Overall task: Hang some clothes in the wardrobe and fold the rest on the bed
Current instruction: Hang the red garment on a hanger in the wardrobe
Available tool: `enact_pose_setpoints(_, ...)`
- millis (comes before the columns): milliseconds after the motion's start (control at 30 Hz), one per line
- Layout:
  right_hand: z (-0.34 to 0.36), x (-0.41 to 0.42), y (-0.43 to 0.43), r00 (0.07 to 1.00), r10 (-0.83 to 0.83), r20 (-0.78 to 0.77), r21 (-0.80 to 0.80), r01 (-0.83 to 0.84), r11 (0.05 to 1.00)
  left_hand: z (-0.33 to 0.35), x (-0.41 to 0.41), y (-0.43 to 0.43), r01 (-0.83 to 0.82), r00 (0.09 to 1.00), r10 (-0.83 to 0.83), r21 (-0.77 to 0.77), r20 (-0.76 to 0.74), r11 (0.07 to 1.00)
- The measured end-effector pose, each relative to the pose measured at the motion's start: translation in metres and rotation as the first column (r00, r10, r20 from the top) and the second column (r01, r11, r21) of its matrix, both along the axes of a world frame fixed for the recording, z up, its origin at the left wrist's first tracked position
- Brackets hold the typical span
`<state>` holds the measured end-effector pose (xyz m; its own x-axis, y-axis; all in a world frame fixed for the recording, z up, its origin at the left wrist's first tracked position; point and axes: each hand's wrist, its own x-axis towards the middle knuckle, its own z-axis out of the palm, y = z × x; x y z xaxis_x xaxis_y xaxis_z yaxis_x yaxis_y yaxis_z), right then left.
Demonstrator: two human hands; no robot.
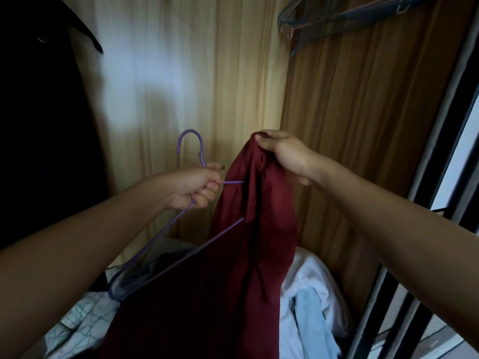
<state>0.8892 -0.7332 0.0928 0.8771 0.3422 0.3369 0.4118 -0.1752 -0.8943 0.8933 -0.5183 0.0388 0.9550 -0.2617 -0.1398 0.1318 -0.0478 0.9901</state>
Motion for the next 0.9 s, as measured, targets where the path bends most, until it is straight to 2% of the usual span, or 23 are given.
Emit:
enact_pose_setpoints(133,0.004,-0.022,0.004,0.969,0.212,-0.128,-0.175,-0.233,0.957,-0.005,0.003,-0.011,-0.007,0.999,0.004,0.051,0.055,0.999)
enact_pose_setpoints(200,0.003,-0.018,-0.003,0.951,0.218,-0.220,-0.282,-0.276,0.919,-0.007,0.004,-0.014,-0.056,0.992,0.045,0.087,0.118,0.995)
enact_pose_setpoints(233,0.001,-0.015,-0.006,0.958,0.177,-0.227,-0.287,-0.239,0.928,-0.008,0.004,-0.013,-0.084,0.986,0.069,0.099,0.150,0.992)
enact_pose_setpoints(300,-0.008,-0.004,-0.006,0.990,-0.008,-0.144,-0.292,-0.035,0.956,-0.008,0.004,-0.012,-0.131,0.972,0.107,0.105,0.207,0.986)
enact_pose_setpoints(367,-0.019,0.005,-0.004,0.980,-0.199,0.021,-0.438,0.188,0.879,-0.008,0.004,-0.010,-0.155,0.960,0.122,0.113,0.251,0.981)
enact_pose_setpoints(433,-0.031,0.012,0.000,0.963,-0.217,0.161,-0.523,0.269,0.808,-0.005,0.002,-0.009,-0.165,0.952,0.127,0.116,0.280,0.979)
enact_pose_setpoints(533,-0.044,0.012,0.014,0.955,-0.154,0.255,-0.421,0.253,0.871,-0.002,-0.002,-0.012,-0.196,0.931,0.147,0.117,0.334,0.974)
enact_pose_setpoints(667,-0.059,0.003,0.043,0.972,-0.132,0.194,-0.196,0.170,0.966,-0.004,-0.004,-0.018,-0.238,0.894,0.177,0.100,0.412,0.966)
enact_pose_setpoints(767,-0.054,0.002,0.042,0.975,-0.079,0.209,-0.254,0.132,0.958,-0.003,-0.007,-0.013,-0.251,0.883,0.187,0.097,0.431,0.963)
enact_pose_setpoints(833,-0.045,0.003,0.034,0.951,-0.067,0.303,-0.444,0.203,0.873,-0.002,-0.008,-0.007,-0.242,0.876,0.168,0.110,0.453,0.964)
enact_pose_setpoints(900,-0.038,0.007,0.028,0.898,-0.041,0.439,-0.635,0.342,0.692,-0.001,-0.008,-0.002,-0.254,0.862,0.170,0.118,0.477,0.960)
